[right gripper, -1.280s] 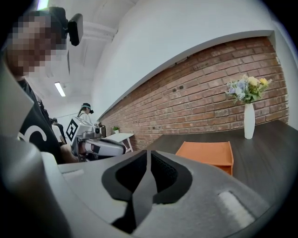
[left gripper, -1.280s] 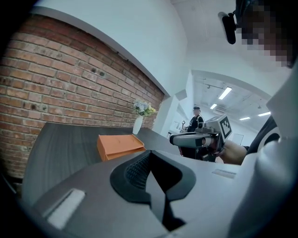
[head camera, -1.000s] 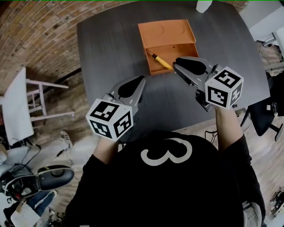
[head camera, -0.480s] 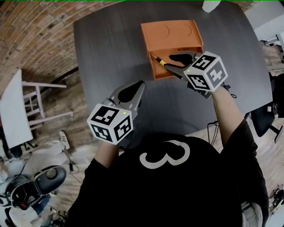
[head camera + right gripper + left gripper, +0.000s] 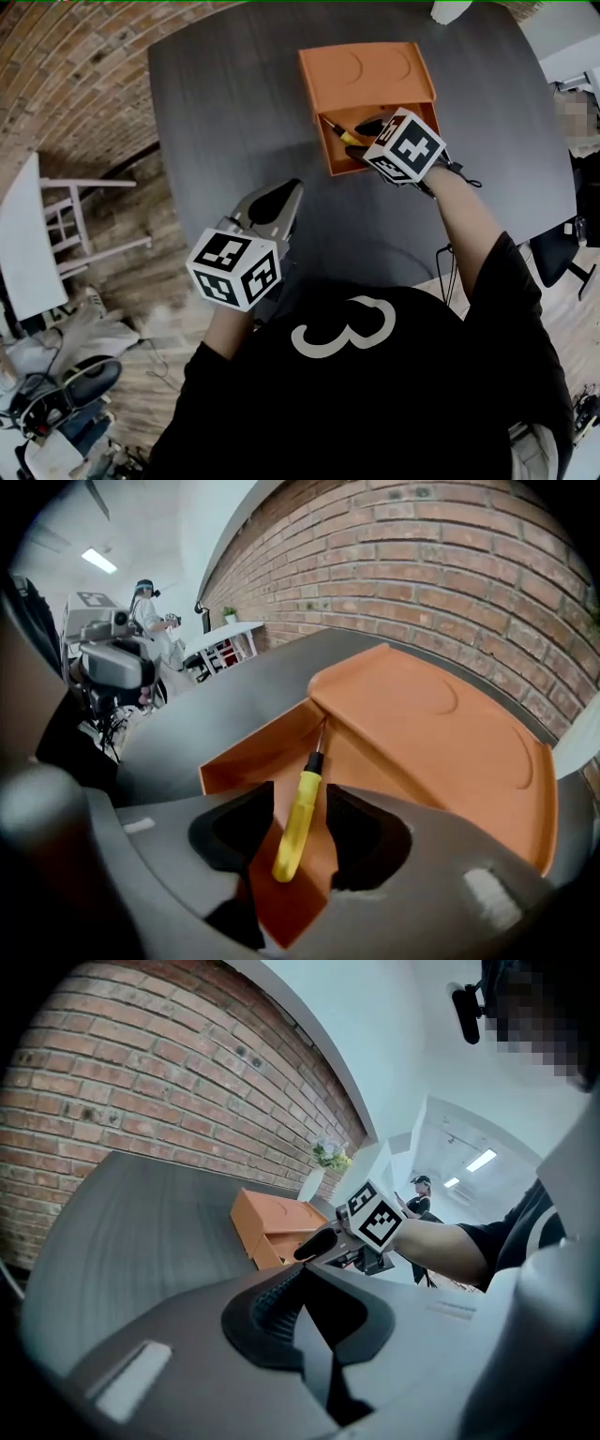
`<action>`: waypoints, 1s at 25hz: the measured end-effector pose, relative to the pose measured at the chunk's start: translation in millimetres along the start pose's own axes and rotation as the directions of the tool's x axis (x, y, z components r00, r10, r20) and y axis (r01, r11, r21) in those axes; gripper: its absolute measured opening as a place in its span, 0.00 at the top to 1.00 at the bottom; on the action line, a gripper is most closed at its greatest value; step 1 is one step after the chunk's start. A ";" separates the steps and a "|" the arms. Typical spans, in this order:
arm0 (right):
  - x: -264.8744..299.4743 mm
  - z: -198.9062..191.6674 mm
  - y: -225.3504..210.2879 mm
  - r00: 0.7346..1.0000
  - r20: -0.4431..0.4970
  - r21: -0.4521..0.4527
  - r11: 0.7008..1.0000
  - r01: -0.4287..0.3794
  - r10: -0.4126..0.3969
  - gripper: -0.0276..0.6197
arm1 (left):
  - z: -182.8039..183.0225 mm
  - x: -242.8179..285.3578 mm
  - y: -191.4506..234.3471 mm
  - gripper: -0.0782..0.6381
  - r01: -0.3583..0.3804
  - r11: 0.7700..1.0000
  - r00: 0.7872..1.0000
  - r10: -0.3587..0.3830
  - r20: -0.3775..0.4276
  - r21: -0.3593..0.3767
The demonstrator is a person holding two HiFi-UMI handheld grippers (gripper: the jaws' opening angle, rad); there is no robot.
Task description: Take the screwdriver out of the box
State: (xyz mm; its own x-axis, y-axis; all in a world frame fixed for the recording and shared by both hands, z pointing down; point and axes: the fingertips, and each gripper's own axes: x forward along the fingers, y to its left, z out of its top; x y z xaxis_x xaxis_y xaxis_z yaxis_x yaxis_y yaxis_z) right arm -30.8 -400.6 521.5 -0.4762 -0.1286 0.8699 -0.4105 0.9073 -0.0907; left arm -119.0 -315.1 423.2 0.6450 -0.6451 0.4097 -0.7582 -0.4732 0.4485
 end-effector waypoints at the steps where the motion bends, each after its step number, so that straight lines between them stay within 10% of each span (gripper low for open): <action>1: 3.6 -2.9 -0.3 1.000 -0.024 -0.010 1.000 0.002 -0.003 0.68 | -0.1 0.4 1.3 0.87 -0.002 1.000 1.000 0.002 0.004 -0.002; 25: 9.9 -20.1 -14.7 0.978 -0.167 -0.117 0.988 0.103 -0.122 0.83 | -14.4 1.6 12.8 0.87 -0.027 0.999 0.999 0.026 -0.033 -0.025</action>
State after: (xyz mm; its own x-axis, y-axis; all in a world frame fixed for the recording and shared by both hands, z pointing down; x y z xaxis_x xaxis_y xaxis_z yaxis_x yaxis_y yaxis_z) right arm -13.9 -407.2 541.2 -0.2864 -0.1698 0.9430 -0.3632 0.9299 0.0571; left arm -126.3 -313.6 441.1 0.6276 -0.6375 0.4470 -0.7729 -0.4407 0.4566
